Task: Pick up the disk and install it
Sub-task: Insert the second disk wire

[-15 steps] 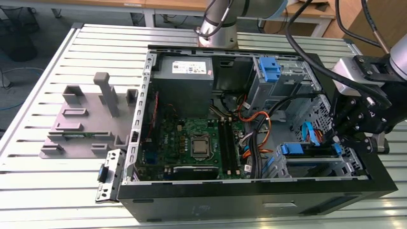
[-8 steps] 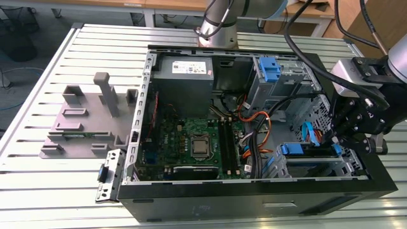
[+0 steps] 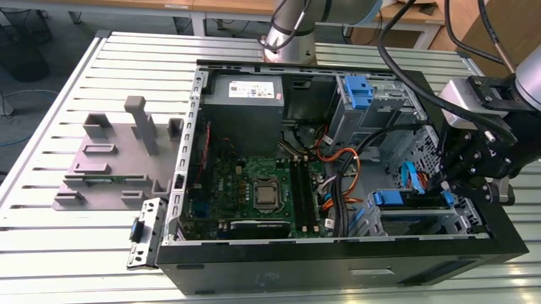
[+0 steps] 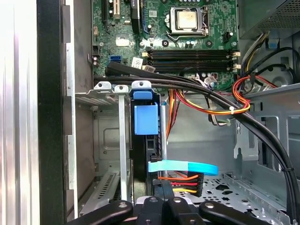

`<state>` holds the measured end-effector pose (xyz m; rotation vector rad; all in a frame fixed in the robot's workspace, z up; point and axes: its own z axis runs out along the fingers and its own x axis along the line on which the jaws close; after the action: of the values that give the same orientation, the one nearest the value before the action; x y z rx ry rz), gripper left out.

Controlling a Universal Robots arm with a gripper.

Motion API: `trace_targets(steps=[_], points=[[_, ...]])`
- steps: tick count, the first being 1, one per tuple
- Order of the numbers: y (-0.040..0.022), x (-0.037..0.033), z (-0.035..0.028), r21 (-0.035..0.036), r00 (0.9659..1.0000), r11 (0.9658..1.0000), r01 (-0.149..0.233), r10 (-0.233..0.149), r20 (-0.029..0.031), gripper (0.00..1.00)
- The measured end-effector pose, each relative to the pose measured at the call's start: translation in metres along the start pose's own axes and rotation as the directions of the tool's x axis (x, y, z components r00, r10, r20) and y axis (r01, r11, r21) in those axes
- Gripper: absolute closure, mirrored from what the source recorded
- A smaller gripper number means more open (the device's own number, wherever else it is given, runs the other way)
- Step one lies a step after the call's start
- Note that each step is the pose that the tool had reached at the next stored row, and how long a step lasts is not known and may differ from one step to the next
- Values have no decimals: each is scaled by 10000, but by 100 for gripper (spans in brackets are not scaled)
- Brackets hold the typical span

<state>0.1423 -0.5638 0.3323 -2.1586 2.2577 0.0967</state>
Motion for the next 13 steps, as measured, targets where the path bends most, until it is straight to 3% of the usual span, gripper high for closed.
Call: trace_targets(steps=[2, 10, 13], points=[[1, -2, -23, -2, 10000, 10000, 0, 0, 13, 89], [8, -13, -239, 0, 10000, 10000, -1, 1, -3, 89], [9, -14, -264, 0, 10000, 10000, 0, 0, -1, 89]])
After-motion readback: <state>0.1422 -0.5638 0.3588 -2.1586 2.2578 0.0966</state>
